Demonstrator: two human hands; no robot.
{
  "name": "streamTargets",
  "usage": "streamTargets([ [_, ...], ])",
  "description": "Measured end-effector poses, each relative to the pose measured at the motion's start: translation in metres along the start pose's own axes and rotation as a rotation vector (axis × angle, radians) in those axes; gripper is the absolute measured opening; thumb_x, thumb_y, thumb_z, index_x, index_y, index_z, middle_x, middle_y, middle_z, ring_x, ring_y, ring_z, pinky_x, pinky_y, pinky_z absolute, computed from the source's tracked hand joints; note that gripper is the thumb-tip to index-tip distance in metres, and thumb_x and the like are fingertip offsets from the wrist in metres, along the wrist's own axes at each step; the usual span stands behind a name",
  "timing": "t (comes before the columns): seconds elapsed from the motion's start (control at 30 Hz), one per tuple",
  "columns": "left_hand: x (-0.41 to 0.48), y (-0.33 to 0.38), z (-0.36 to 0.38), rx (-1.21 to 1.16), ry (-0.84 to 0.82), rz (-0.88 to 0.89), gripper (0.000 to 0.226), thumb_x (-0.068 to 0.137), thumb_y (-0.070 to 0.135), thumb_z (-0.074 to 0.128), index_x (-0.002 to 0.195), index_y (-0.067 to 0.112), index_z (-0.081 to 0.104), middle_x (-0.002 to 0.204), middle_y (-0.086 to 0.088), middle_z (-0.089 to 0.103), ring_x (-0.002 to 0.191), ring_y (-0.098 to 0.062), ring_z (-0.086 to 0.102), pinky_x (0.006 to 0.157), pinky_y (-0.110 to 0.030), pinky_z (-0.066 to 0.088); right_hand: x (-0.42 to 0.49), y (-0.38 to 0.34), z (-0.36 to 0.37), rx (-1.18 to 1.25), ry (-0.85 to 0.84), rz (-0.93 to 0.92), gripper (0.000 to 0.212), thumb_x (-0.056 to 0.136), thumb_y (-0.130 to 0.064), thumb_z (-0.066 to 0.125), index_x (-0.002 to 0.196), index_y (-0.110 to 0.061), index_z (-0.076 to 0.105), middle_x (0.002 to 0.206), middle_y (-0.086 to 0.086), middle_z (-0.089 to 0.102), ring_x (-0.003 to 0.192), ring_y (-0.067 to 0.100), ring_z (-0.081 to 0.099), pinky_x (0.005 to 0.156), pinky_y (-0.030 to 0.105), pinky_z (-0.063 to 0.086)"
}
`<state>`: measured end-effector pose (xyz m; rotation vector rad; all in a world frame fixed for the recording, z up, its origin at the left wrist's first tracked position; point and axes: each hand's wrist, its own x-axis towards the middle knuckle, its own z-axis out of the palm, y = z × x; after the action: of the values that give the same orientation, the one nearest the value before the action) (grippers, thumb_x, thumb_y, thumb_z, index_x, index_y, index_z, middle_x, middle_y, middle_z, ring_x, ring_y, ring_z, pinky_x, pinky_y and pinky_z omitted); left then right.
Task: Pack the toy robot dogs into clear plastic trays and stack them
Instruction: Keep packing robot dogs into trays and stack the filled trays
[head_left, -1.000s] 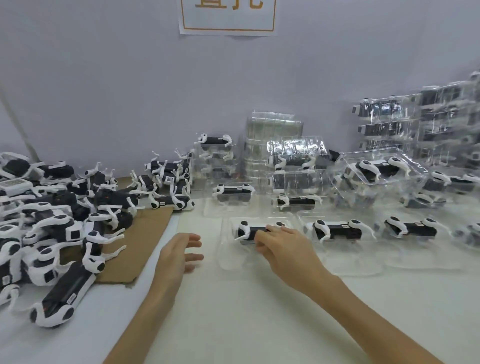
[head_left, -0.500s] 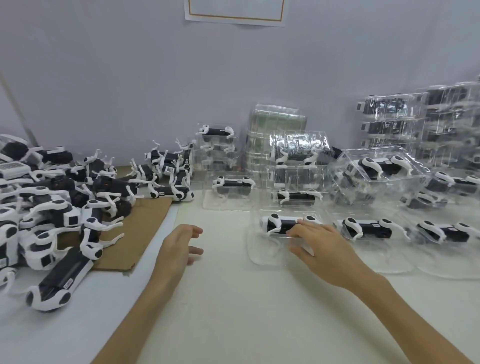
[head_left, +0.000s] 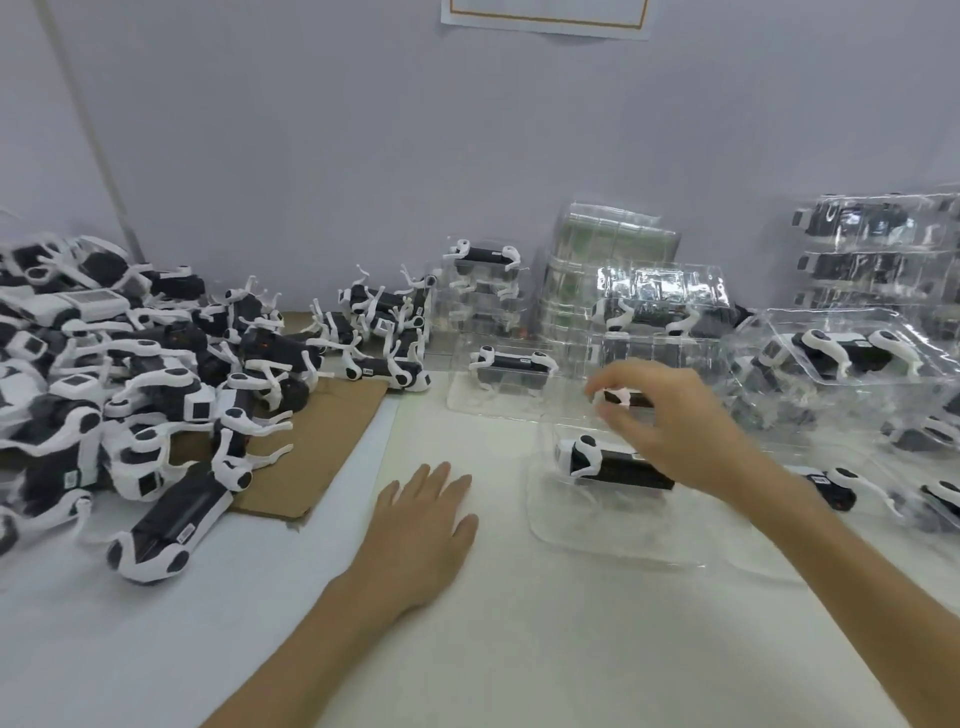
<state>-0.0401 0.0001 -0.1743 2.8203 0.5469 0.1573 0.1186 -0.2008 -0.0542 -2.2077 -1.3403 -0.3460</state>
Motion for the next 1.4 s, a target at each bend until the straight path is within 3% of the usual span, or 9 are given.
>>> streamTargets([
  [0.27,0.056,-0.017,-0.001,0.065,-0.018,0.023,0.059,0.103,0.054,0.025,0.158,0.034,0.014,0.167,0.005,0.002,0.153,-0.013,-0.002,0.123,-0.041,0.0,0.126,0.04,-0.027,-0.117,0.173,0.05,0.02,0.093,-0.018,0.066,0.113,-0.018,0.064,0.104,-0.003,0.066,0.094,0.016,0.062,0.082,0.03,0.048],
  [0.63,0.084,-0.03,0.007,0.054,0.07,0.016,0.055,0.101,0.059,0.022,0.154,0.048,0.014,0.165,0.017,-0.003,0.152,-0.004,-0.004,0.121,-0.034,0.0,0.256,0.116,-0.025,-0.349,0.166,0.203,0.038,0.088,-0.019,0.064,0.125,-0.017,0.057,0.124,0.007,0.061,0.112,0.03,0.057,0.094,0.04,0.046],
  [0.73,0.09,-0.024,-0.001,0.109,0.079,0.057,0.054,0.085,0.056,0.034,0.126,0.042,0.065,0.144,0.008,0.054,0.128,-0.011,0.056,0.102,-0.034,0.046,0.28,0.125,-0.024,-0.441,-0.039,0.225,0.031,0.089,-0.022,0.062,0.119,-0.014,0.06,0.119,0.011,0.063,0.108,0.033,0.058,0.097,0.047,0.047],
  [0.8,0.094,-0.026,-0.001,0.038,0.13,0.101,0.053,0.078,0.057,0.035,0.093,0.034,0.08,0.108,0.005,0.075,0.101,-0.012,0.068,0.082,-0.026,0.045,0.289,0.13,-0.027,-0.47,-0.122,0.212,0.022,0.09,-0.024,0.062,0.109,-0.013,0.063,0.109,0.01,0.065,0.1,0.032,0.058,0.089,0.046,0.051],
  [0.87,0.095,-0.026,0.004,0.068,0.158,0.149,0.061,0.095,0.057,0.02,0.091,0.038,0.078,0.106,0.012,0.074,0.098,-0.009,0.057,0.074,-0.029,0.034,0.291,0.135,-0.03,-0.436,-0.16,0.193,0.019,0.093,-0.023,0.062,0.105,-0.008,0.062,0.104,0.01,0.065,0.096,0.032,0.058,0.086,0.044,0.051],
  [1.0,0.102,-0.023,0.009,0.116,0.326,0.141,0.088,0.096,0.061,0.002,0.077,0.03,0.082,0.088,0.003,0.078,0.075,-0.005,0.072,0.07,-0.03,0.032,0.296,0.14,-0.04,-0.309,-0.151,0.187,0.016,0.094,-0.016,0.062,0.103,-0.002,0.062,0.096,0.012,0.063,0.094,0.033,0.057,0.086,0.041,0.045],
  [1.1,0.103,-0.022,0.01,0.116,0.4,0.141,0.079,0.097,0.058,0.002,0.091,0.033,0.077,0.085,0.001,0.078,0.067,-0.017,0.075,0.072,-0.032,0.032,0.296,0.141,-0.048,-0.224,-0.083,0.182,0.02,0.091,-0.013,0.068,0.107,-0.001,0.066,0.1,0.014,0.066,0.094,0.03,0.058,0.089,0.04,0.046],
  [1.17,0.102,-0.022,0.01,0.113,0.445,0.161,0.058,0.097,0.056,0.003,0.104,0.033,0.056,0.085,0.001,0.078,0.067,-0.017,0.075,0.073,-0.033,0.033,0.294,0.142,-0.049,-0.216,-0.049,0.17,0.019,0.088,-0.013,0.073,0.104,-0.004,0.067,0.095,0.011,0.064,0.09,0.026,0.057,0.083,0.034,0.044],
  [1.4,0.105,-0.02,0.006,0.057,0.52,0.145,0.05,0.096,0.055,0.003,0.103,0.032,0.047,0.083,0.0,0.078,0.064,-0.016,0.075,0.069,-0.029,0.031,0.289,0.135,-0.04,-0.156,0.002,0.145,0.031,0.071,-0.01,0.088,0.086,-0.013,0.061,0.078,-0.005,0.058,0.073,0.015,0.054,0.063,0.023,0.043],
])
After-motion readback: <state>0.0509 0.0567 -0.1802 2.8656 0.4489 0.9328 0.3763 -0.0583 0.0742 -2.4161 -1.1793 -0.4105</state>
